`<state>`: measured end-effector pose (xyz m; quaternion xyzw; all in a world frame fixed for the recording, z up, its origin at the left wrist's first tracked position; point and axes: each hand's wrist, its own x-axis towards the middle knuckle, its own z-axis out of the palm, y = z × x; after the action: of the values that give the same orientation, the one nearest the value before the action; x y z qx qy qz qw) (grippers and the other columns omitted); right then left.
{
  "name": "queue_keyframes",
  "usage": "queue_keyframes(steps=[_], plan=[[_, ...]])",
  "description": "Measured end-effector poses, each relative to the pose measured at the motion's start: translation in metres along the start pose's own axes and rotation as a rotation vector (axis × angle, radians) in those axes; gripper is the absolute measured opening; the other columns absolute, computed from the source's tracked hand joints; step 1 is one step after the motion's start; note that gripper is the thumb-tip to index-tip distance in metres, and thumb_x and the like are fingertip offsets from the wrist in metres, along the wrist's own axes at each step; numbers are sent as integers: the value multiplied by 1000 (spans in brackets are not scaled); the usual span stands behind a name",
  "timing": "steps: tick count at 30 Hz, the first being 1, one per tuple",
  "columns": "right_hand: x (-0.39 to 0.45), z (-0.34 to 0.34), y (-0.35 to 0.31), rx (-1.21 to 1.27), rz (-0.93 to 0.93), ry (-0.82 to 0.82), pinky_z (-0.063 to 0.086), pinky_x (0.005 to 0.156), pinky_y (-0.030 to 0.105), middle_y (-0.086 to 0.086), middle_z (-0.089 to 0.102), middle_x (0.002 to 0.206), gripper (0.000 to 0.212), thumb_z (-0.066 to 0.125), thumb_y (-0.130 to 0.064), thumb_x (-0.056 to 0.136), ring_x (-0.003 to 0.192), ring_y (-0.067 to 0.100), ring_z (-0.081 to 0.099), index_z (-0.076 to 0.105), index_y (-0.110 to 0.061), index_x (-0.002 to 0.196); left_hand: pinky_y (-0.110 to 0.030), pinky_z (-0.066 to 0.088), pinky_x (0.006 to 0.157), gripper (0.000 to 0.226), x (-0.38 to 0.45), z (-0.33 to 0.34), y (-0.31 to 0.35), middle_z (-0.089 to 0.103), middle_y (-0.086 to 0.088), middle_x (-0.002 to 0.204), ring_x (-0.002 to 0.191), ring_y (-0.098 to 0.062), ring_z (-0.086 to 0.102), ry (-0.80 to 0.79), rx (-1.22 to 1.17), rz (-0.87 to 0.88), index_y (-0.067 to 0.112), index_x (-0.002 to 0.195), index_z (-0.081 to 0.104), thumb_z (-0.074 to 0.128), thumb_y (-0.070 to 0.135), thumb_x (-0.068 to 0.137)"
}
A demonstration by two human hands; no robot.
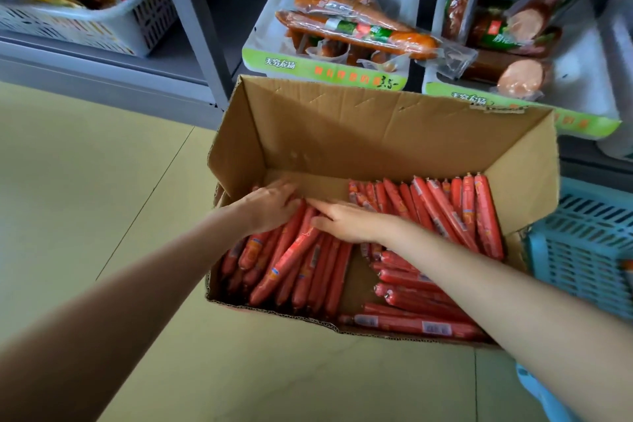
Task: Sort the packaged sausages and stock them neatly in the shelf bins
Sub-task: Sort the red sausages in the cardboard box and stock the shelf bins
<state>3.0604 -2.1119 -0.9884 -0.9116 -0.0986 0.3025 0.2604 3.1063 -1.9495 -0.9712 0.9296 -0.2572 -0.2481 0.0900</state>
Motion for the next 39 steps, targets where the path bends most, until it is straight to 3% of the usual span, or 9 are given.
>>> queue_keyframes(steps=[3, 6, 9, 12, 15, 19, 26, 33, 39], plan=[[-11, -12, 7, 41, 21, 52, 9, 117, 28, 6, 13, 159, 54, 33, -30, 102, 146, 20, 9, 13, -22, 151, -37, 31, 108, 47, 8, 7, 5, 38, -12, 138, 130, -27, 40, -53, 214, -53, 12, 138, 37, 30, 38, 100], [-44, -40, 24, -49, 6, 95, 23, 110, 26, 8, 36, 150, 48, 43, -22, 99, 138, 22, 33, 33, -20, 146, -39, 32, 107, 51, 8, 9, 7, 44, -15, 129, 124, -34, 42, -39, 215, -86, 13, 133, 42, 35, 47, 96], [-85, -53, 46, -166, -21, -85, 38, 101, 35, 4, 55, 130, 43, 57, -31, 93, 119, 23, 50, 50, -26, 134, -42, 38, 99, 44, -6, 11, 20, 49, -14, 118, 114, -35, 48, 218, 152, 20, 10, 120, 52, 41, 43, 94], [-112, -33, 56, -355, -13, -232, 32, 109, 43, 1, 36, 145, 63, 63, -45, 85, 132, 23, 30, 37, -36, 142, -36, 36, 80, 34, -20, 20, 44, 58, -10, 95, 88, -29, 61, 408, 175, 303, 8, 96, 64, 41, 30, 86], [-118, -4, 52, -580, -97, -207, 15, 114, 49, 1, 18, 155, 69, 62, -45, 84, 143, 25, 8, 30, -39, 145, -34, 41, 91, 34, -25, 44, 69, 55, -11, 114, 105, -29, 57, 93, 76, 401, 9, 115, 59, 40, 20, 89], [-111, 15, 45, -823, -161, -124, 24, 108, 45, 7, 29, 141, 61, 58, -48, 84, 135, 29, 20, 40, -34, 140, -33, 32, 104, 48, -14, 63, 89, 41, -8, 135, 123, -27, 43, -155, 373, 316, 13, 139, 35, 44, 16, 92], [-115, 1, 47, -709, -123, -230, 39, 90, 37, 5, 34, 135, 46, 61, -45, 83, 124, 24, 31, 57, -25, 124, -37, 35, 104, 48, -17, 51, 87, 39, -2, 141, 126, -25, 42, -236, 461, 339, 19, 141, 37, 41, 14, 93], [-143, -29, 77, -449, -63, -53, 30, 57, 29, -3, 39, 90, 14, 60, -34, 84, 78, 15, 43, 54, -22, 86, -32, 38, 98, 47, -16, 72, 110, 55, -12, 130, 122, -27, 50, -245, 55, 144, 9, 132, 46, 57, 27, 90], [-165, -45, 87, -270, 102, 123, 39, 62, 24, -9, 35, 84, 57, 55, -43, 89, 67, 16, 48, 25, -53, 136, -31, 39, 97, 68, -7, 84, 151, 42, -18, 137, 126, -29, 44, -307, -162, -71, 0, 136, 31, 65, 27, 84]])
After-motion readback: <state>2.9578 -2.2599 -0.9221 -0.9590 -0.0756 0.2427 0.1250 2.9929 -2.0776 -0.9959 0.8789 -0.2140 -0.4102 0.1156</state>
